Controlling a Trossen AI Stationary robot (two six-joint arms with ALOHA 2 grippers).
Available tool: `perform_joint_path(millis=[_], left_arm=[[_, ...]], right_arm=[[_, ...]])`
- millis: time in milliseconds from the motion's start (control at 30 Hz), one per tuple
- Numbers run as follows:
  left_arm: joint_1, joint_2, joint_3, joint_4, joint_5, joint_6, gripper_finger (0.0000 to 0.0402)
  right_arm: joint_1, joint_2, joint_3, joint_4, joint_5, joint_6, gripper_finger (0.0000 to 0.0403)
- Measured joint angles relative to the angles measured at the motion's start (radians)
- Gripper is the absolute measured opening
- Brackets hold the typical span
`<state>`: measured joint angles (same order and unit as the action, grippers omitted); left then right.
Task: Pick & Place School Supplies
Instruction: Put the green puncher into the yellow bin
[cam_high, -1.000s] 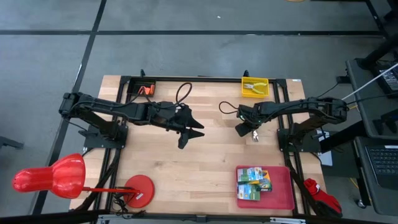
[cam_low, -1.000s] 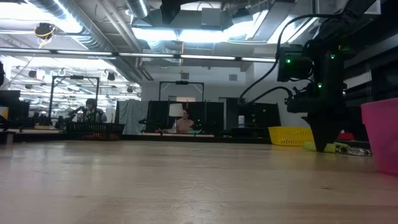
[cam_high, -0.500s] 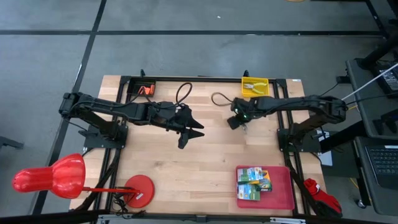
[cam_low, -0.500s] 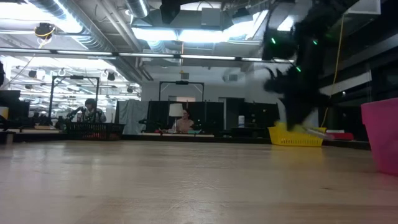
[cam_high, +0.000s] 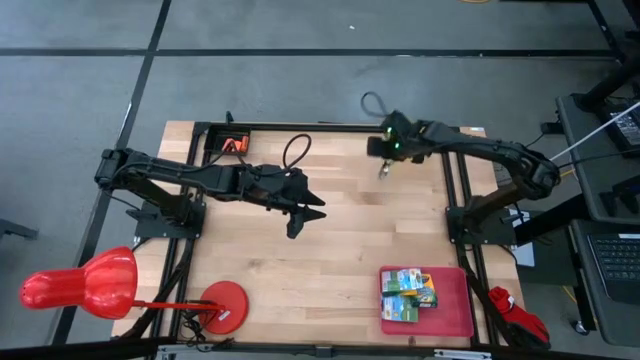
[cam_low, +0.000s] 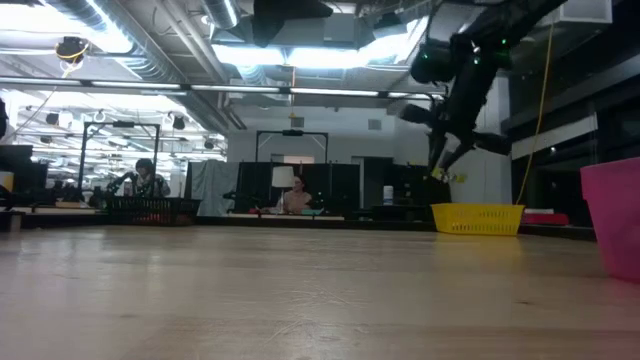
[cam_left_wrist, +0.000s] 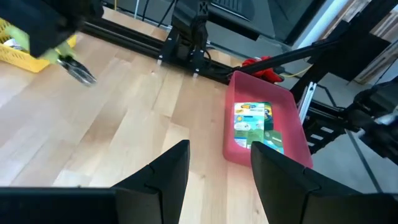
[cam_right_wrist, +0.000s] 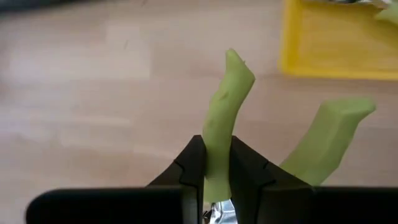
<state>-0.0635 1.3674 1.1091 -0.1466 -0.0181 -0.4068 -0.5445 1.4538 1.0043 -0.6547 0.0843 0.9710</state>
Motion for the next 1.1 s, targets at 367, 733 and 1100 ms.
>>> perform_joint_path(millis=[367,733,1100], left_arm=[[0.0,0.0,0.0,0.0,-0.002,0.026,0.0168],[0.0,0.0,0.0,0.001,-0.013,0.07,0.0168],[0.0,0.0,0.0,0.016,-0.01,0.072,0.0168]], right_arm=[[-0.297,0.0,-0.001,0.091,-0.1,0.304,0.0047],[-0.407,0.001,-0.001,0.102,-0.027,0.55,0.0047],[-0.412,0.027,-0.013,0.043,0.05,0.615,0.0047]])
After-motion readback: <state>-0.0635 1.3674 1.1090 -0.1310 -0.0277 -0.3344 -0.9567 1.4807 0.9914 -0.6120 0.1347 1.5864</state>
